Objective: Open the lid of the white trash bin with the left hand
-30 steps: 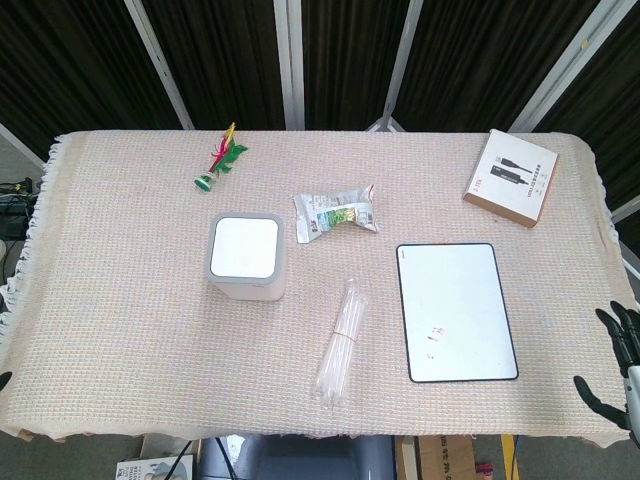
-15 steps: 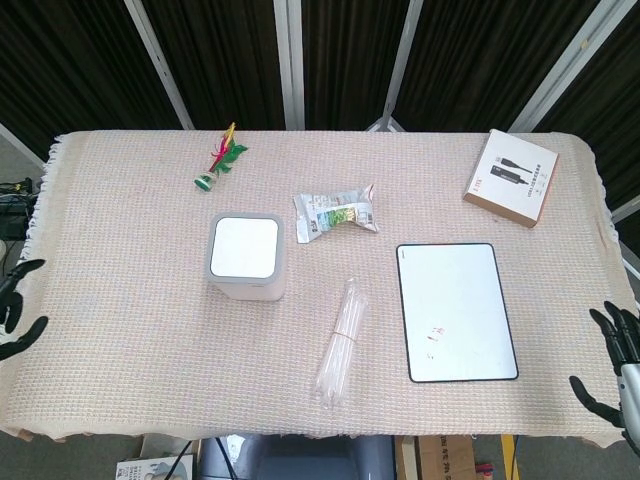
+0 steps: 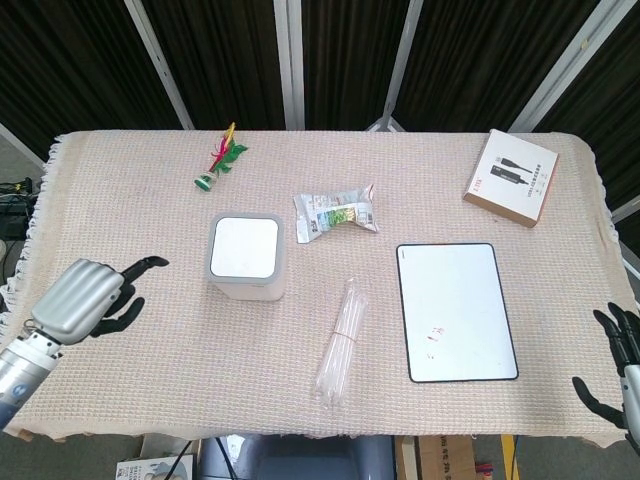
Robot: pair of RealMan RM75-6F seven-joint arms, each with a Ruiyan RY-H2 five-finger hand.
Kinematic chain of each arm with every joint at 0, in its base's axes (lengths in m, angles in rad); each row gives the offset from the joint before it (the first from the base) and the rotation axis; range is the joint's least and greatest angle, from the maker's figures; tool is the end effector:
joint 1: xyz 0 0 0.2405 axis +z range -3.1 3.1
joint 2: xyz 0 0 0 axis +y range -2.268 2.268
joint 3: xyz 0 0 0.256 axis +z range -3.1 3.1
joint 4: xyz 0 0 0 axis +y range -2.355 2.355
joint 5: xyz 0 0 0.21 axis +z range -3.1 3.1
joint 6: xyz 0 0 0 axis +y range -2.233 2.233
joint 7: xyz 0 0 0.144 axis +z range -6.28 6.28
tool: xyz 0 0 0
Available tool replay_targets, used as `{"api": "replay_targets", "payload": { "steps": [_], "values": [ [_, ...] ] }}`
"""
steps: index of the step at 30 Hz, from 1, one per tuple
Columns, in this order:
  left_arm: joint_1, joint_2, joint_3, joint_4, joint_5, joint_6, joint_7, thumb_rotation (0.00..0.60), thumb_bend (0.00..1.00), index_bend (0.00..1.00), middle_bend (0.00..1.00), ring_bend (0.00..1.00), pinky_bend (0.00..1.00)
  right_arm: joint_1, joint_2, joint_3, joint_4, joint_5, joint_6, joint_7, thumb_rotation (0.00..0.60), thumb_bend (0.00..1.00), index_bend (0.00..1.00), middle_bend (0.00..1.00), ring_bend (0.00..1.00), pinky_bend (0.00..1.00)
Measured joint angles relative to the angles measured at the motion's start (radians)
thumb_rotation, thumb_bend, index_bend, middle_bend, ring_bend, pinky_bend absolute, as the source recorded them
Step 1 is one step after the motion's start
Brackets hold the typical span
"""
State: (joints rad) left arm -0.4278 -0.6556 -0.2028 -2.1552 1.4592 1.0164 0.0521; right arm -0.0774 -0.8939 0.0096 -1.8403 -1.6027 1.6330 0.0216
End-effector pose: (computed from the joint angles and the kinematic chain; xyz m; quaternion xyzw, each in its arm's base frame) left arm -0.1469 0.2524 0.1956 -0.7467 -0.3479 -0.3812 0.4196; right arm -0.2846 -0.1239 0.2155 0.5679 -0.3893 0.3995 0.6052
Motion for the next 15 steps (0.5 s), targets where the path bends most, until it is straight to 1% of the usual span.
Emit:
{"api": "replay_targets", "payload": {
  "steps": [5,9,15],
  "values": [
    [-0.079,-0.021,-0.022,-0.025,-0.151,-0.072,0.114,0.600,0.67,0.23,0.89,0.79,0.70,-0.002,0.003,0.000,-0.001,0.006,-0.001,0.000,0.600,0.27,0.12,0.06,0.00,0.00],
    [-0.154,-0.053,-0.032,-0.032,-0.299,-0.117,0.234,0.600,0.67,0.23,0.89,0.79,0.70,-0.002,0.003,0.000,-0.001,0.007,-0.003,-0.003,0.600,0.27,0.12,0.06,0.00,0.00],
    [-0.253,-0.127,-0.029,-0.030,-0.490,-0.140,0.385,0.600,0.67,0.23,0.89,0.79,0.70,-0.001,0.002,0.000,-0.002,0.010,-0.006,-0.009,0.600,0.27,0.12,0.06,0.00,0.00]
  ]
}}
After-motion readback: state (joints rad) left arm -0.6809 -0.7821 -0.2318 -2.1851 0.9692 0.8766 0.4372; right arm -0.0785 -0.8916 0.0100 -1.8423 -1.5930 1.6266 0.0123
